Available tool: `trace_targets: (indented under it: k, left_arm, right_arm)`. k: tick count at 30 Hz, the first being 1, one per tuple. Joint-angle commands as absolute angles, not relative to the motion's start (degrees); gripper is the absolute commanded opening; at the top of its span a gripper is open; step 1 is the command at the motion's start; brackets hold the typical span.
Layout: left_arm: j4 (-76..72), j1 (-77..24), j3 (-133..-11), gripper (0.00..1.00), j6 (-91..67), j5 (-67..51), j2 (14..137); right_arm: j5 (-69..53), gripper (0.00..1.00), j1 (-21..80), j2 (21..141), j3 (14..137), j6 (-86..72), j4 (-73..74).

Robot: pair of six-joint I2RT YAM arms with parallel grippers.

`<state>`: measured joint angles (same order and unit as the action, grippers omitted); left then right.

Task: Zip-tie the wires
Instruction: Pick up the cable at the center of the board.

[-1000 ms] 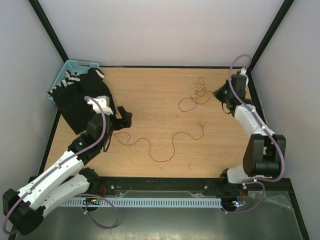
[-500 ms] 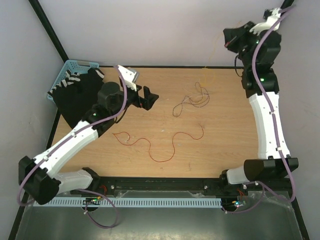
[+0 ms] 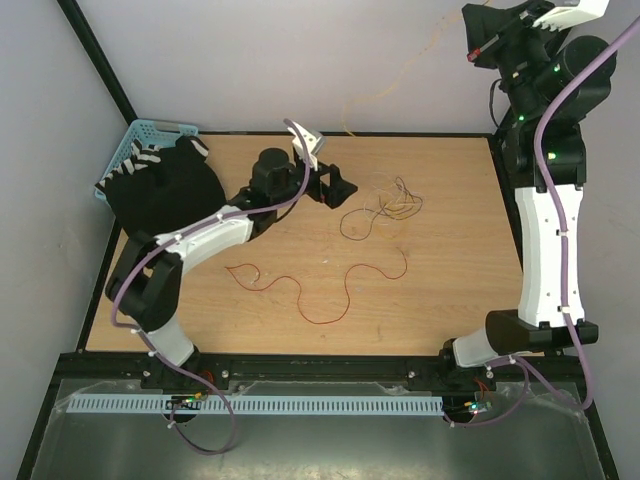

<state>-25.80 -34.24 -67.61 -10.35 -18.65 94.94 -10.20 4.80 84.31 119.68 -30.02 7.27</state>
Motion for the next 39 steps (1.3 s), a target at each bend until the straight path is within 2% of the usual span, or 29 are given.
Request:
trace_targets:
  k: [1, 6, 19, 28, 39]
  left_arm:
    - [-41.80, -34.64, -68.54, 0.99, -12.87, -19.84, 97.59]
    - [-48.77, -34.54, -62.50, 0.99, -15.92, -21.90, 95.96]
    - [-51.31, -35.67, -43.62, 0.99, -15.47, -29.13, 84.51]
    - [-51.62, -35.78, -47.66, 0.99, -10.75, -30.32, 83.27]
    - [-51.25, -35.68, -57.21, 0.99, -2.55, -20.34, 96.52]
  right_arm:
    - [-12.12, 0.00, 4.79, 81.93, 120.51, -28.62, 6.70]
    - [-11.77, 0.00, 4.75, 78.39, 116.96, -27.74, 6.70]
    - [-15.86, 0.00, 4.75, 73.47, 110.79, -29.22, 6.61]
    - [-17.44, 0.00, 4.75, 69.59, 108.00, -30.88, 6.55]
    - [-21.31, 0.00, 4.75, 66.46, 104.92, -34.47, 3.81]
